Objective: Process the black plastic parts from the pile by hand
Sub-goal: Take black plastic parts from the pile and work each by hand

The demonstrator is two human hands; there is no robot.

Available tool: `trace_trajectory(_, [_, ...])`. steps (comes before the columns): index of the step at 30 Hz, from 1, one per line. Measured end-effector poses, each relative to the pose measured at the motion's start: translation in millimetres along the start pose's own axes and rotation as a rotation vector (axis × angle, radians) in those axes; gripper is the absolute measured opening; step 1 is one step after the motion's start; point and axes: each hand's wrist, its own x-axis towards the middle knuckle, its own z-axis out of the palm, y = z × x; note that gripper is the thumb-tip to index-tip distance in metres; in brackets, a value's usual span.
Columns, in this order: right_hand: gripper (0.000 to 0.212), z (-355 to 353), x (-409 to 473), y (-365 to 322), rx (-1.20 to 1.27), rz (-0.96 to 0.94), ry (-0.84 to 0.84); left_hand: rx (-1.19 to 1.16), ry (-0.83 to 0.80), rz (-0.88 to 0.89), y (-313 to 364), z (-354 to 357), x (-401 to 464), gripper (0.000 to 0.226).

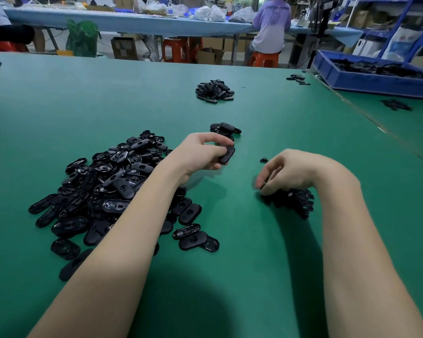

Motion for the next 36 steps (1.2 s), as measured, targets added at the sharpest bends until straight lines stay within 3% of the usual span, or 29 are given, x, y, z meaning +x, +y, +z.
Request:
trace_trajectory(4, [0.014, 2, 2, 1, -0.02, 0.023, -0.023, -0.036, -0.02, -0.016, 0, 1, 0, 0.024])
trace_trajectory(9, [0.008, 8, 9, 4, 0.007, 0.047, 0.135, -0.076, -0.046, -0.02, 0, 2, -3, 0.03])
trace_trajectory(16, [0.005, 12, 15, 5, 0.033, -0.019, 0.185, -0.092, -0.016, -0.028, 2, 4, -5, 0.03])
trace_trajectory(27, [0.006, 20, 18, -11, 0.475, -0.291, 0.29, -0.171, 0.011, 0.001, 4, 3, -8, 0.023])
trace_trajectory(36, [0.006, 24, 20, -14, 0.583, -0.267, 0.37, -0.197, 0.012, 0.021, 6, 3, -8, 0.018])
